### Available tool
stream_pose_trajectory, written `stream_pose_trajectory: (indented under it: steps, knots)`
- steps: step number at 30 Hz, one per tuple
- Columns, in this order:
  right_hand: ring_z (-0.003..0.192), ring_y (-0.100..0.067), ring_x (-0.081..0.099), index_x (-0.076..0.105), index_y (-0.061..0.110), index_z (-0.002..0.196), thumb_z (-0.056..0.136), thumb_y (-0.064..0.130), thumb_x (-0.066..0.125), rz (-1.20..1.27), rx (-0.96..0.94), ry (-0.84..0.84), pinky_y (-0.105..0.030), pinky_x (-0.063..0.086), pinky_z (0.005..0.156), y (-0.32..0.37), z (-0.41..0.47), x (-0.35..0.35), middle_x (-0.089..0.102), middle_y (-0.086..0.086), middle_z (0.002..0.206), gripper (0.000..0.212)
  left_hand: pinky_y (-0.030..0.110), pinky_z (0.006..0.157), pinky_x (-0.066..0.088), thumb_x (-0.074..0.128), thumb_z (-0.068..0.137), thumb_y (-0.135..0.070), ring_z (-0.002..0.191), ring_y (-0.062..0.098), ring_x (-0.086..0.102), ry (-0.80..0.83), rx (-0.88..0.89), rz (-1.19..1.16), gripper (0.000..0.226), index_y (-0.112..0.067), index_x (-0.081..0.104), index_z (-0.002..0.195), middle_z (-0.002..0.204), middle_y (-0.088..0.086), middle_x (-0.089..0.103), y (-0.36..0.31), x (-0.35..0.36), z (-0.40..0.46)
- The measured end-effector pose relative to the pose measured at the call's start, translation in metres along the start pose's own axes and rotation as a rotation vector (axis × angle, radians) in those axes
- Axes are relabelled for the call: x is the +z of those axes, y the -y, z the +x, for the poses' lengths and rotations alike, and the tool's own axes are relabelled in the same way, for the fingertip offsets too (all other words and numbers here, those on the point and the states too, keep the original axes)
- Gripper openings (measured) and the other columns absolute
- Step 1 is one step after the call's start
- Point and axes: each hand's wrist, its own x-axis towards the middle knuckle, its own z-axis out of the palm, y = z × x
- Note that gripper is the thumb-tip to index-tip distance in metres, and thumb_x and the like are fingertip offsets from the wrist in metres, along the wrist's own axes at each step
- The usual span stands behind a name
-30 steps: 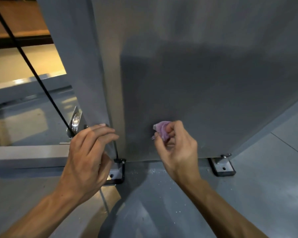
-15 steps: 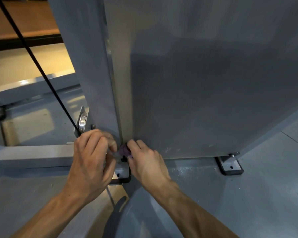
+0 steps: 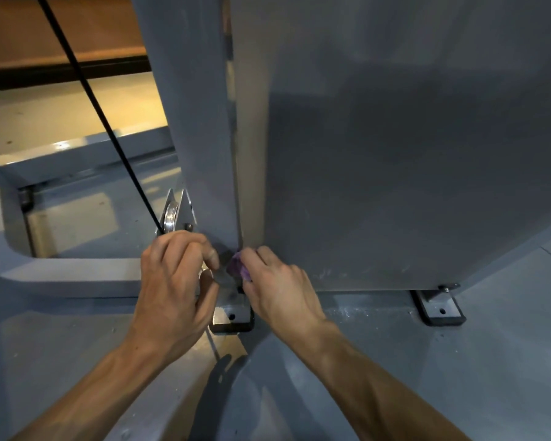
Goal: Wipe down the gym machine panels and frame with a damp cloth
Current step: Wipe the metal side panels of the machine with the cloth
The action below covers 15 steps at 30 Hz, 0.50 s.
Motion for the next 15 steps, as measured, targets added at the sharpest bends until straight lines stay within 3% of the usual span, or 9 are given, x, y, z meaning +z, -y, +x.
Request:
stream_pose_trajectory:
  steps: [4, 7, 12, 15]
  knots:
    - [0.046, -0.020, 0.055, 0.049, 0.027, 0.103, 0.082, 0.013, 0.075, 0.060, -0.036, -0.160, -0.019, 0.022, 0.044, 0.008, 0.009, -0.024, 0.060, 0.003, 0.085, 0.036, 0.032, 0.097, 0.028, 0.051, 0.079, -0.020, 0.112, 0.028, 0.049, -0.001, -0.002, -0.004, 0.018, -0.021, 0.051, 0.097, 0.110, -0.001, 0.052, 0.000, 0.000, -0.002]
    - [0.052, -0.020, 0.053, 0.044, 0.031, 0.105, 0.086, 0.009, 0.070, 0.154, -0.087, -0.257, -0.020, 0.030, 0.045, 0.008, 0.019, -0.040, 0.058, 0.005, 0.089, 0.039, 0.033, 0.095, 0.030, 0.053, 0.080, -0.019, 0.111, 0.027, 0.048, -0.012, 0.001, -0.012, 0.017, -0.019, 0.052, 0.097, 0.109, -0.001, 0.052, -0.001, 0.003, -0.001]
    - [0.043, -0.027, 0.054, 0.056, 0.023, 0.103, 0.086, 0.015, 0.076, -0.036, -0.003, -0.051, -0.026, 0.026, 0.042, -0.013, -0.007, -0.003, 0.056, 0.000, 0.083, 0.028, 0.033, 0.091, 0.029, 0.051, 0.082, -0.020, 0.109, 0.024, 0.048, -0.020, 0.008, -0.030, 0.017, -0.020, 0.053, 0.099, 0.111, -0.002, 0.052, -0.008, 0.005, -0.001]
    - [0.051, -0.031, 0.060, 0.058, 0.022, 0.098, 0.085, 0.017, 0.075, -0.044, 0.097, 0.058, -0.029, 0.030, 0.045, -0.025, -0.024, 0.009, 0.059, 0.000, 0.083, 0.022, 0.031, 0.089, 0.030, 0.050, 0.082, -0.019, 0.106, 0.022, 0.047, -0.012, 0.011, -0.024, 0.020, -0.016, 0.058, 0.101, 0.110, -0.001, 0.053, -0.007, 0.004, -0.003]
